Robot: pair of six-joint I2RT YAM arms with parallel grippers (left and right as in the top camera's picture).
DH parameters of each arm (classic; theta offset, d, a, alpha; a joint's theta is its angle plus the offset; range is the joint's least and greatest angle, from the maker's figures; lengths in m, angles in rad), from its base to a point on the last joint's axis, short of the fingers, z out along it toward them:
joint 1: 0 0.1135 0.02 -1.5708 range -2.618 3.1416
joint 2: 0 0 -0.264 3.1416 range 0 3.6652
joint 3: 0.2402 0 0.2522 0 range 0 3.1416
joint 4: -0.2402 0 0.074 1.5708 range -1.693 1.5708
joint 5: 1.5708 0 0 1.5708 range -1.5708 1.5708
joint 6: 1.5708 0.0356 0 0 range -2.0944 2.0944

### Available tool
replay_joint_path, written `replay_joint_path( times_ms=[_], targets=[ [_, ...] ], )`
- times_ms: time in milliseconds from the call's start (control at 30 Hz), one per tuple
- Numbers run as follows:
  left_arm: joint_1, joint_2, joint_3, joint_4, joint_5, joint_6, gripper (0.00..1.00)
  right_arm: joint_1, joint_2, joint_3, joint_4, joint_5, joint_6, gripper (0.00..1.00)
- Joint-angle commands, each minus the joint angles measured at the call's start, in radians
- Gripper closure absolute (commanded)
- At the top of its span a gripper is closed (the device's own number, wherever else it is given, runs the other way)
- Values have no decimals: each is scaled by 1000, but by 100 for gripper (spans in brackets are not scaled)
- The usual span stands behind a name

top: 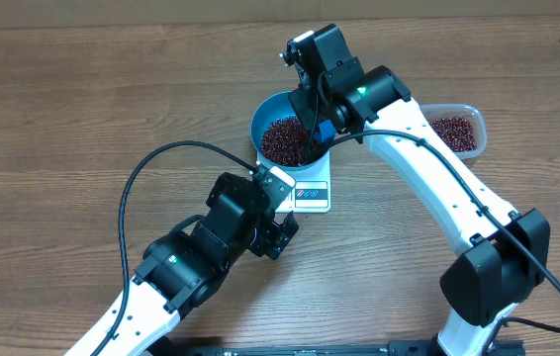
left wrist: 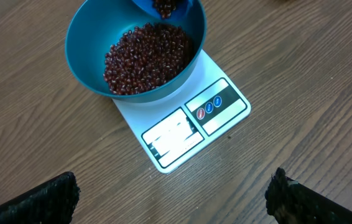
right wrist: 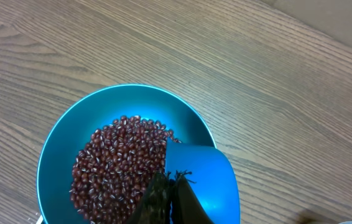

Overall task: Scoop item into bowl and weigh 150g on scale
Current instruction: 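Hold the tipped blue cup over the bowl, shaking out remaining beans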

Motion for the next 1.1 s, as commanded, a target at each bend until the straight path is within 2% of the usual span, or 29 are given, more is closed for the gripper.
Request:
replay_joint_path(
  times_ms=[0, 967, 1067],
  targets=[
    [2, 5, -5, 3, -12, -13, 0, 7, -45, 37, 5, 16, 0, 96],
    [2, 5, -5, 3, -12, -13, 0, 19, -45, 37, 7, 43, -1, 96],
    [2, 5, -5, 3, -12, -13, 0, 19, -45, 37, 0, 0, -1, 96]
  ],
)
